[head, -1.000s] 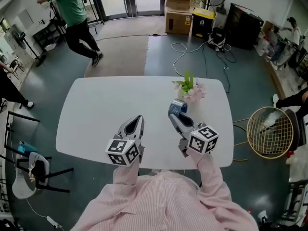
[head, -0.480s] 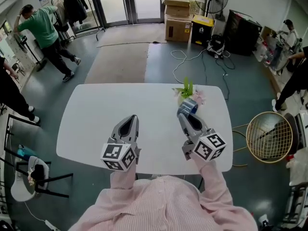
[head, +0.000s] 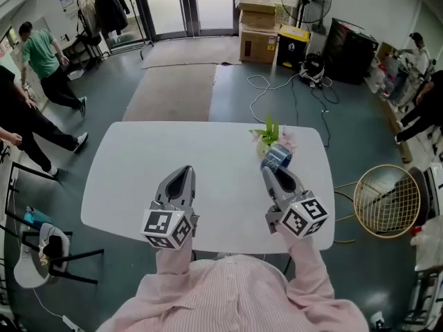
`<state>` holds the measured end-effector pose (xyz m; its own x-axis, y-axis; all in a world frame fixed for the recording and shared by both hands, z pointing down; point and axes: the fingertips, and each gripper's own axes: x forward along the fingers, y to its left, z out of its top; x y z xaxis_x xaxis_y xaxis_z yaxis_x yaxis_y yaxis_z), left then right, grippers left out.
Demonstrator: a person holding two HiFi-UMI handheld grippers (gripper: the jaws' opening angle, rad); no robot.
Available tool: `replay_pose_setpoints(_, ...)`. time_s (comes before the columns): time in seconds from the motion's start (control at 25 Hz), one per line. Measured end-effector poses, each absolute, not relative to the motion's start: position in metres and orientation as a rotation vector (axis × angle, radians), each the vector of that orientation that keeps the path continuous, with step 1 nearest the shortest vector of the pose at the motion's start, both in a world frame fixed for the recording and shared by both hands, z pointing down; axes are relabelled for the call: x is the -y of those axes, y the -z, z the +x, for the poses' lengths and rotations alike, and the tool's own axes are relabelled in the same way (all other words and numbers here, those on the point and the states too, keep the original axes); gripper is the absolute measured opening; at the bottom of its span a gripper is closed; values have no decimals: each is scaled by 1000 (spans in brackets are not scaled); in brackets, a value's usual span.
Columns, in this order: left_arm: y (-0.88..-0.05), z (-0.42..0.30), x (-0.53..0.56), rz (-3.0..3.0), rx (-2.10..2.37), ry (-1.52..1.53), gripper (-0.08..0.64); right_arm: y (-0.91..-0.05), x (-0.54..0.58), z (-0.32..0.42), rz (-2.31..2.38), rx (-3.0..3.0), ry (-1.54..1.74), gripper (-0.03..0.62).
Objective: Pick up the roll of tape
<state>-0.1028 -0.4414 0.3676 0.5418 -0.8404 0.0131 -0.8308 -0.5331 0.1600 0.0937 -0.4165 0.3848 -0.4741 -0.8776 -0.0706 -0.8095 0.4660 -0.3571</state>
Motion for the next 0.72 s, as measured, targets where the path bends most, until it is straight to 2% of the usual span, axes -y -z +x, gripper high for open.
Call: replay_pose_setpoints(0.72, -373, -109, 444, 2610, 1467, 75, 0, -386, 417, 96, -1518, -2514, 331, 49)
